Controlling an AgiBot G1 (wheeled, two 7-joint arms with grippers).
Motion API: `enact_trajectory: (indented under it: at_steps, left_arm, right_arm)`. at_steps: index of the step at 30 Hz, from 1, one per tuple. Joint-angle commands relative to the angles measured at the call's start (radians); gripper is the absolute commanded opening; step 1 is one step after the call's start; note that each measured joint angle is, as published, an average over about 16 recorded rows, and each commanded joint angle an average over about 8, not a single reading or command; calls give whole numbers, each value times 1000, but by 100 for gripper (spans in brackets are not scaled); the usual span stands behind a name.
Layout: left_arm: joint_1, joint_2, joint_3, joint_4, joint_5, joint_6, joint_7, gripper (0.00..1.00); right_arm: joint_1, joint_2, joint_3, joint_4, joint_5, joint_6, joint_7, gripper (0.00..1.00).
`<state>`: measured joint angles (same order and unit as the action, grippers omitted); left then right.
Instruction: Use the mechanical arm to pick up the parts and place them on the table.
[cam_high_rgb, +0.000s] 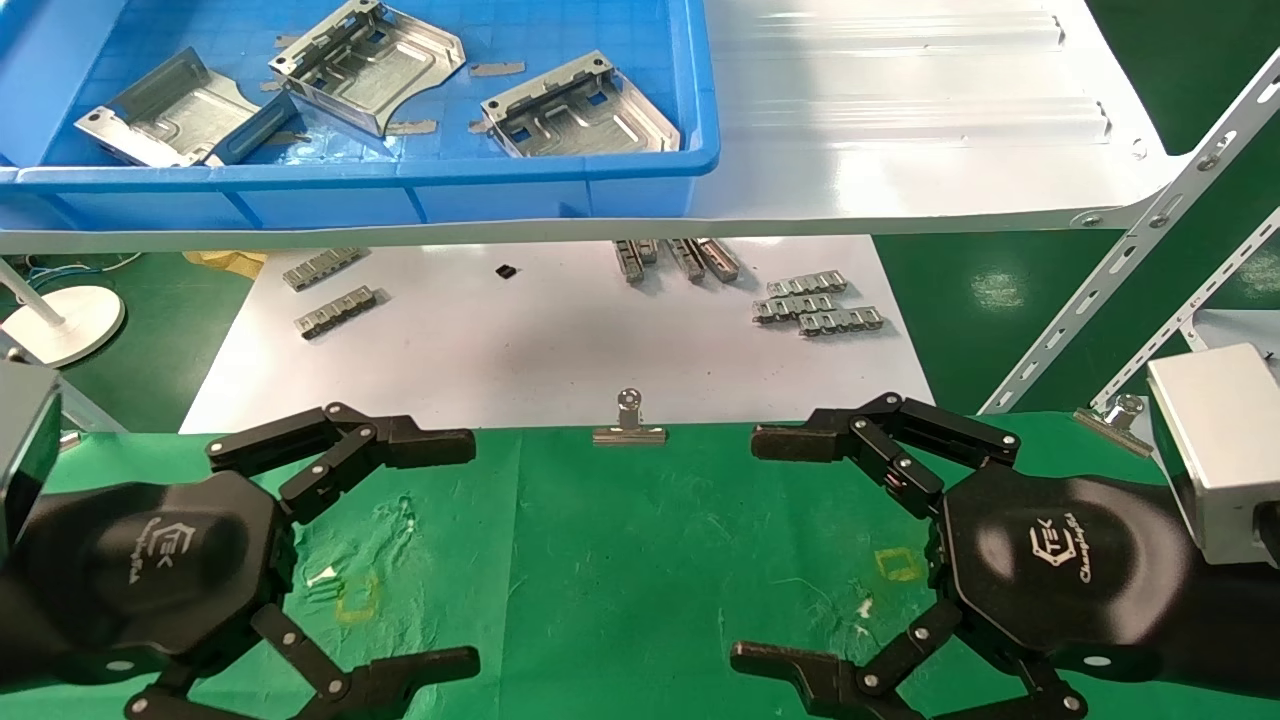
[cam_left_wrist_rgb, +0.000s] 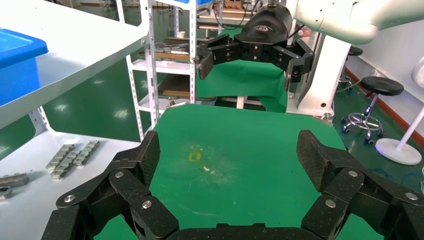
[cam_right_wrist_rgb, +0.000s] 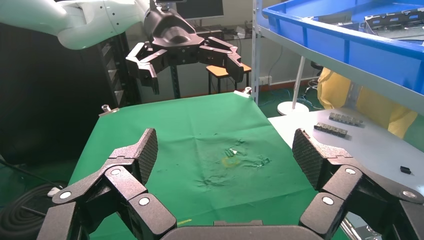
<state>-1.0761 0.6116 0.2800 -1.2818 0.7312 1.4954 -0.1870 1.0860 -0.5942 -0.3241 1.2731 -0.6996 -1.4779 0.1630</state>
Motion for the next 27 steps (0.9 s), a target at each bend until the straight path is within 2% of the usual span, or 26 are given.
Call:
enact_trajectory:
  at_steps: [1,15,16,23,24,27]
  left_arm:
    - [0,0,0,0,0,0,0,100]
    - [0,0,0,0,0,0,0,100]
    - [0,0,0,0,0,0,0,100]
    - [0,0,0,0,0,0,0,100]
    - [0,0,0,0,0,0,0,100]
    - [0,0,0,0,0,0,0,100]
  right_arm:
    - [0,0,0,0,0,0,0,100]
    - [0,0,0,0,0,0,0,100]
    - [0,0,0,0,0,0,0,93]
    - [0,0,0,0,0,0,0,6]
    - [0,0,0,0,0,0,0,0]
    - [0,0,0,0,0,0,0,0]
